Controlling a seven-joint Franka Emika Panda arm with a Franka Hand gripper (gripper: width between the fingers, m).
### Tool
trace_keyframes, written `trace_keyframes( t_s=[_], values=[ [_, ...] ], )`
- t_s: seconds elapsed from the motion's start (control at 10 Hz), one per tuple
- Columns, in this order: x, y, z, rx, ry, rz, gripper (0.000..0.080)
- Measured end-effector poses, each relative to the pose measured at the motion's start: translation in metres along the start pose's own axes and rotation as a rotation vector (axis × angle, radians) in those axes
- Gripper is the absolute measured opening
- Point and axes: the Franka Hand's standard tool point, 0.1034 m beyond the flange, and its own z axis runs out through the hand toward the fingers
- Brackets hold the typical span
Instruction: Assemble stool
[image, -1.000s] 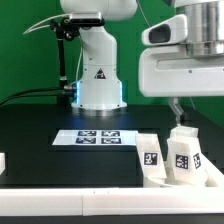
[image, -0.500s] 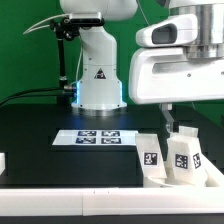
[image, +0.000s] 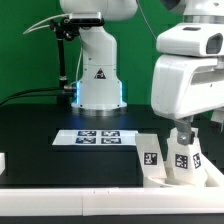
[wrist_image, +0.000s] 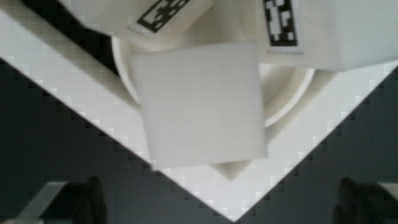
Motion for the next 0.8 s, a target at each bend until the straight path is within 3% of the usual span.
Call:
trace_keyframes(
  t_s=[0.3, 0.7, 0.8],
  values=[
    [-0.007, 0.002, 0.003, -0.007, -0.017, -0.044, 0.0649],
    [-0.012, 0.005, 0.018, -0.004, -0.033, -0.015, 0.0649],
    [-0.012, 0.005, 0.018, -0.005, -0.034, 0.025, 0.0515]
  ],
)
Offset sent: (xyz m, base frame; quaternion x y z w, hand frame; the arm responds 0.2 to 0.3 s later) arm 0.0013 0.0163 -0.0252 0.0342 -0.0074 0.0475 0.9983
